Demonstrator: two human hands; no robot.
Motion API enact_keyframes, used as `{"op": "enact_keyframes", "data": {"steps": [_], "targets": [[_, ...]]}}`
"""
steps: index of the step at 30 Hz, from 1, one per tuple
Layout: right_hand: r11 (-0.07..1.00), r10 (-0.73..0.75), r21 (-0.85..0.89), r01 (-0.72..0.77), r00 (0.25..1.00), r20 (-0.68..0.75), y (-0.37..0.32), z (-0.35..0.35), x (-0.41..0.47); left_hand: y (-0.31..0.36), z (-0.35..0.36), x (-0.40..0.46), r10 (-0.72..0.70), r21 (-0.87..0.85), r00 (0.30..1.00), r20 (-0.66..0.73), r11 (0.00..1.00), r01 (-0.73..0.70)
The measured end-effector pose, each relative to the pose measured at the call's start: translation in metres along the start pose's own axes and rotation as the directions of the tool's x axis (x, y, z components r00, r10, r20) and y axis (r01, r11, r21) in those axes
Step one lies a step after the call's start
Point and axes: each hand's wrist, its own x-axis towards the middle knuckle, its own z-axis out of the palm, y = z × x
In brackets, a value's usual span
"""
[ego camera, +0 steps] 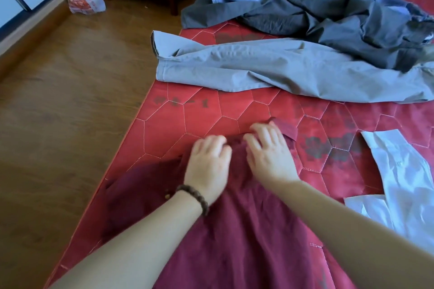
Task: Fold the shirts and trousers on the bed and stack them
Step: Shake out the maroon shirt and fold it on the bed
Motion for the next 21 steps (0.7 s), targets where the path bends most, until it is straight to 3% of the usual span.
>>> {"op": "enact_keyframes", "data": {"steps": [2, 5, 9, 13, 15, 18, 21], "targets": [[0.998, -0.064, 0.023, 0.063, 0.995, 0.076, -0.005, 0.006, -0.021, 0.02, 0.01, -0.014, 0.088, 0.013, 0.984, 0.153, 0.996, -0.091], [0.994, 0.105, -0.061, -0.093, 0.962, 0.252, 0.002, 0.012, -0.037, 0.025, 0.023, -0.026, -0.055, 0.075, 0.93, 0.364, 0.997, 0.029], [0.961, 0.276, -0.125, -0.248, 0.9, 0.336, 0.011, 0.022, -0.042, 0.019, 0.031, -0.027, -0.125, 0.126, 0.906, 0.405, 0.989, 0.08], [0.962, 0.269, -0.081, -0.26, 0.855, 0.444, 0.02, 0.023, -0.038, 0.018, 0.031, -0.022, -0.14, 0.138, 0.878, 0.458, 0.987, 0.085], [0.957, 0.276, -0.066, -0.281, 0.826, 0.491, 0.022, 0.017, -0.031, 0.014, 0.028, -0.014, -0.132, 0.055, 0.857, 0.498, 0.991, 0.121], [0.939, 0.338, -0.061, -0.337, 0.879, 0.336, 0.001, -0.001, -0.043, 0.017, 0.007, -0.021, -0.131, 0.039, 0.892, 0.432, 0.991, 0.127], [0.963, 0.263, -0.004, -0.27, 0.935, 0.239, -0.042, -0.016, -0.09, 0.039, -0.011, -0.072, -0.028, 0.033, 0.927, 0.374, 0.999, 0.017]]}}
